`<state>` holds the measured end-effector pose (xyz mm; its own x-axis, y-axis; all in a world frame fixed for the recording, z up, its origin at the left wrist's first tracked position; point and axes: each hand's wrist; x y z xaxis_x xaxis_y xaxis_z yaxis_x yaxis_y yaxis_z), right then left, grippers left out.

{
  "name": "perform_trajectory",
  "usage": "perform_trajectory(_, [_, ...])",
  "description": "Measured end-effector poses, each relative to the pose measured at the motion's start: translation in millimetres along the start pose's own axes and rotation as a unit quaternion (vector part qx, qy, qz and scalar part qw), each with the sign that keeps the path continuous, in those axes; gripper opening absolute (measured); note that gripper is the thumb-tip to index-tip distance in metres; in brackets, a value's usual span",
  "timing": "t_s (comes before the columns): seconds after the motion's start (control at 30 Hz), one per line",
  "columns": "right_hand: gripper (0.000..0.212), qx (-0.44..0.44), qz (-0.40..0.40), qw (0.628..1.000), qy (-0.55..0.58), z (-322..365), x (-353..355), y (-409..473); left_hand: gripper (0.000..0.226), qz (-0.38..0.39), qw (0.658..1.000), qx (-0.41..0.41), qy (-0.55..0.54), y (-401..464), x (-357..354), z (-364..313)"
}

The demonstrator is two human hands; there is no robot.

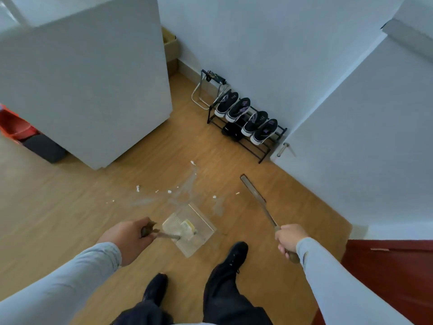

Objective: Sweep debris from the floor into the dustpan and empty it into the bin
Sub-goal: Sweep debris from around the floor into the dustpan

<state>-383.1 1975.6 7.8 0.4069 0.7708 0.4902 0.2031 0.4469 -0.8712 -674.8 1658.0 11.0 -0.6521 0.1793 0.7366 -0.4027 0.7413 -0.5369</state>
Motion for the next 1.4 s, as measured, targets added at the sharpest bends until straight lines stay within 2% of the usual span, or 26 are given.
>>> perform_trajectory(0.17, [0.030,-0.002,0.018,0.999,-0.047,45,5,50,0.014,-0.019,0.997,0.062,-0.031,16,-8,-26])
perform_trajectory(0.3, [0.026,0.027,0.065,0.987,-0.143,54,-23,45,0.016,-0.024,0.995,0.097,-0.019,14,-17,-33])
perform_trajectory(0.43, [0.024,0.069,0.077,0.969,-0.227,39,-47,24,0.016,-0.024,0.992,0.125,-0.021,-5,-23,-21])
perform_trajectory(0.67, [0.041,0.109,0.004,0.909,-0.402,-28,-52,-6,0.012,-0.051,0.989,0.132,-0.040,-61,-35,17])
perform_trajectory(0.83, [0.053,0.094,0.013,0.886,-0.453,-73,-45,-33,0.011,-0.051,0.989,0.128,-0.046,-98,-53,40])
perform_trajectory(0.97, [0.058,0.119,0.002,0.903,-0.413,-93,-16,-51,0.011,-0.040,0.992,0.114,-0.038,-115,-62,56])
perform_trajectory(1.07, [0.061,0.121,-0.002,0.897,-0.425,-96,6,-66,0.012,-0.030,0.994,0.106,-0.021,-128,-66,68])
perform_trajectory(1.2, [0.061,0.171,-0.053,0.849,-0.497,-60,-4,-66,0.013,-0.025,0.993,0.110,-0.024,-140,-66,78])
perform_trajectory(1.4, [0.062,0.219,-0.074,0.730,-0.643,9,-57,-23,0.013,-0.042,0.990,0.129,-0.027,-151,-73,81])
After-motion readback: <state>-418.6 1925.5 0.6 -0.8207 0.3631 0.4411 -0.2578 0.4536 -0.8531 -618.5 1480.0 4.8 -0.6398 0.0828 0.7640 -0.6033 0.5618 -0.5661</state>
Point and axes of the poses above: each hand's wrist, its own y-axis towards the middle knuckle, its own x-axis out of the back of the hand, z = x × y, and after that the axes turned 12 degrees about -x, right-handed
